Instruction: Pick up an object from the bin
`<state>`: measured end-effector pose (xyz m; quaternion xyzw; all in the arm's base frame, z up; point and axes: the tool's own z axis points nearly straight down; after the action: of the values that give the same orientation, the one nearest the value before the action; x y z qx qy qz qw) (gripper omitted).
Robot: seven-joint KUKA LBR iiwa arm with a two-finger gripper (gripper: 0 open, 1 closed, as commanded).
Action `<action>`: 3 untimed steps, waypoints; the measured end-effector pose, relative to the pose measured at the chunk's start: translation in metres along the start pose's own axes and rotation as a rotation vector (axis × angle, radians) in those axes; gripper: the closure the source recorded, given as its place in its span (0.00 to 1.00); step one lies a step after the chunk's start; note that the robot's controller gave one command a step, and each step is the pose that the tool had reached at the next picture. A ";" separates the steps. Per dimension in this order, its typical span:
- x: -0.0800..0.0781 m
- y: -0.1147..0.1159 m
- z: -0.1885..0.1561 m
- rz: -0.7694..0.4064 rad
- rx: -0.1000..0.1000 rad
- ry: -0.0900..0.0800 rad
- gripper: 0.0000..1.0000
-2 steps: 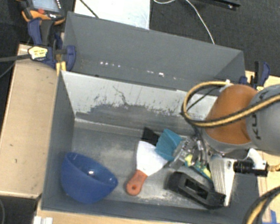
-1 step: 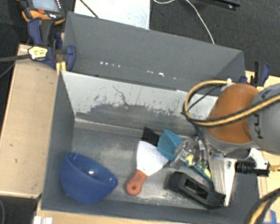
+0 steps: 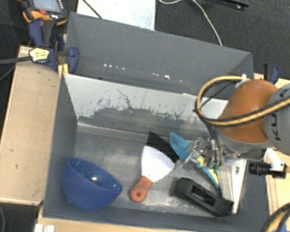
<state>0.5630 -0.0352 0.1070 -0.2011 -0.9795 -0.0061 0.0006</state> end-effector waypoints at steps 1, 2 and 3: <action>-0.001 0.001 -0.012 -0.001 -0.002 -0.004 1.00; -0.001 0.001 -0.020 -0.002 -0.001 -0.003 1.00; -0.001 0.001 -0.029 -0.002 -0.001 -0.003 1.00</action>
Offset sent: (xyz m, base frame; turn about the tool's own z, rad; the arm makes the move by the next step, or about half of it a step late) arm 0.0000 -0.0001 0.0397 0.0000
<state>0.5637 -0.0353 0.1363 -0.2000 -0.9798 -0.0064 -0.0007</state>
